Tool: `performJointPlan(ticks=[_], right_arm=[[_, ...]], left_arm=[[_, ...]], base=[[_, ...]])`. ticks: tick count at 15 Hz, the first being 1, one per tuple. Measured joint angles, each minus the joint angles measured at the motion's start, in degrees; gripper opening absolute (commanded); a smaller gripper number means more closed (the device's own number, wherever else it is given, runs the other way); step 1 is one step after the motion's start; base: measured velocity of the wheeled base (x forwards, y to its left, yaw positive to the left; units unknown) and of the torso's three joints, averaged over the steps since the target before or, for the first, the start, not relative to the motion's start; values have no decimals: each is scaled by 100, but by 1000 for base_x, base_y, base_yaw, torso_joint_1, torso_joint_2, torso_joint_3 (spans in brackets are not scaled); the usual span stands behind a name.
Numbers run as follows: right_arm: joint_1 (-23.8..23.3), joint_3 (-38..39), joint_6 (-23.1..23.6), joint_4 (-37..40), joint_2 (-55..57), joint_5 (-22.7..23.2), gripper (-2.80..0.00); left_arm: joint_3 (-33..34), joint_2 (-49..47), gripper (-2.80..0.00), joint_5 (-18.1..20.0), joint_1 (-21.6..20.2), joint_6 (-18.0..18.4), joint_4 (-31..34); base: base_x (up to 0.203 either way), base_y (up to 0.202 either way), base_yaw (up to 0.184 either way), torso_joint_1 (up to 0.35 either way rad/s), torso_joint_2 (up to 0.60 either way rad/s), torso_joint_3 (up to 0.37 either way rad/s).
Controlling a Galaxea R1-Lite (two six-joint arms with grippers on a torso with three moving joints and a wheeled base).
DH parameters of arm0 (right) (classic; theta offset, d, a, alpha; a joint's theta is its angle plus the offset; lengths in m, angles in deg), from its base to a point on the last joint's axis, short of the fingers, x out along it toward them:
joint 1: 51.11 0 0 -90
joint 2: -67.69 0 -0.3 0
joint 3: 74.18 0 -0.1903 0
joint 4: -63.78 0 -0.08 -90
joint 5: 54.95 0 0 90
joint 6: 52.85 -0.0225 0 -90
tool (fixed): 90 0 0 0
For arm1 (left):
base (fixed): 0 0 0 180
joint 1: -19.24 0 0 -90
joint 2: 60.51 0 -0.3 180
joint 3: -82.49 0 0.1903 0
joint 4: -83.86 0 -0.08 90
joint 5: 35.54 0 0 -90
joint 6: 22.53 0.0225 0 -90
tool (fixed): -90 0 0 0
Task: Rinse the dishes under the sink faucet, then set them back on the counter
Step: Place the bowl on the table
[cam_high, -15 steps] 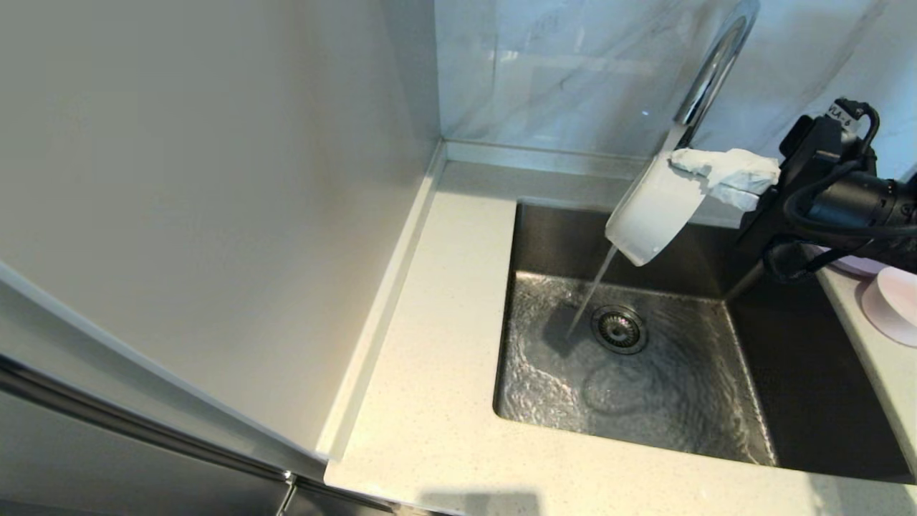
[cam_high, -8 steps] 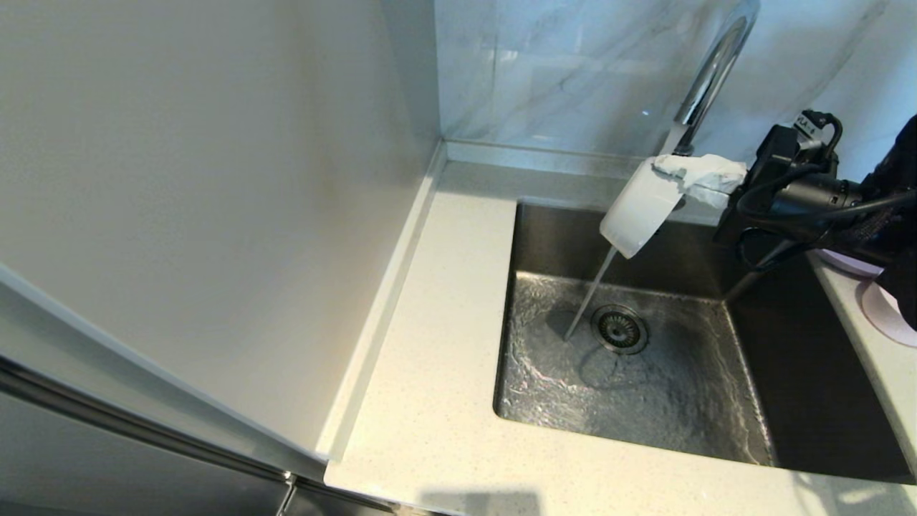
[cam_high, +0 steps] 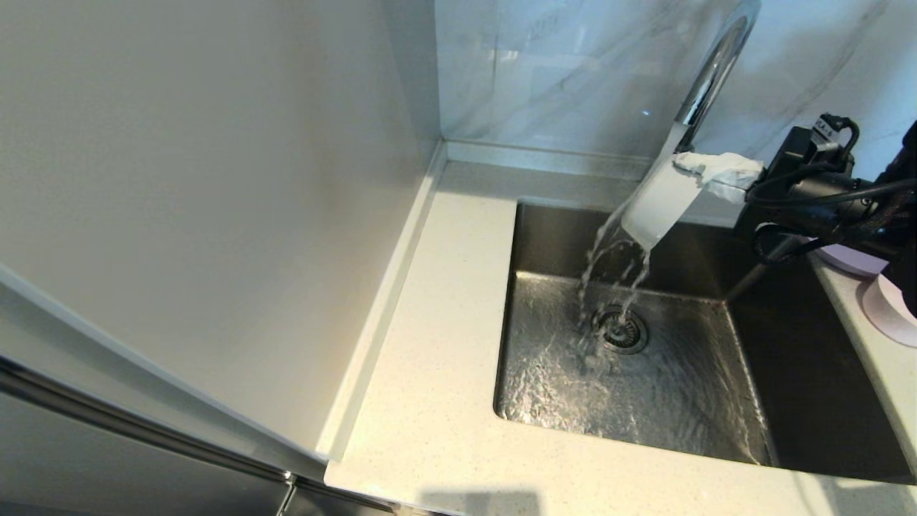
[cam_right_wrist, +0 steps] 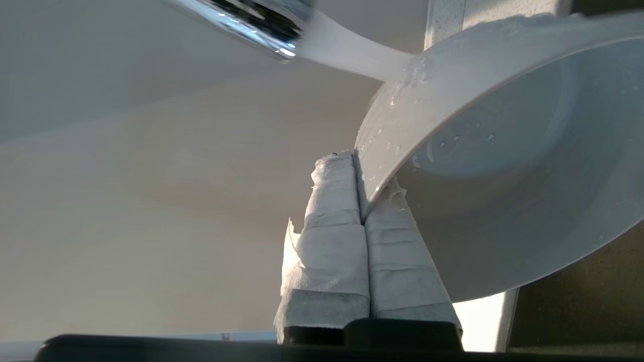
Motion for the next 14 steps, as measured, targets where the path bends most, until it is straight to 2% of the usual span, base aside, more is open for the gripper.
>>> performJointPlan(ticks=[5,9,10,12,14], right_arm=[[-612,521,-141,-7,-652,451,-280],[-954,747,33,-29,-1124,490,-280],[-1005,774,-97,-13,-1258,484,-280],[-1048,616,-825,-66,-1443,389,-280],[-1098,332,-1943,-305,-1518,-94,-280]], left_arm=[[0,0,-280,-2,2,0,2],[0,0,-280,-1,2,0,2],[0,0,-280,0,2,0,2],[0,0,-280,-1,0,0,2],[0,0,-280,-2,0,0,0]], base=[[0,0,0,0,0,0],[0,0,0,0,0,0],[0,0,0,0,0,0],[0,0,0,0,0,0],[0,0,0,0,0,0]])
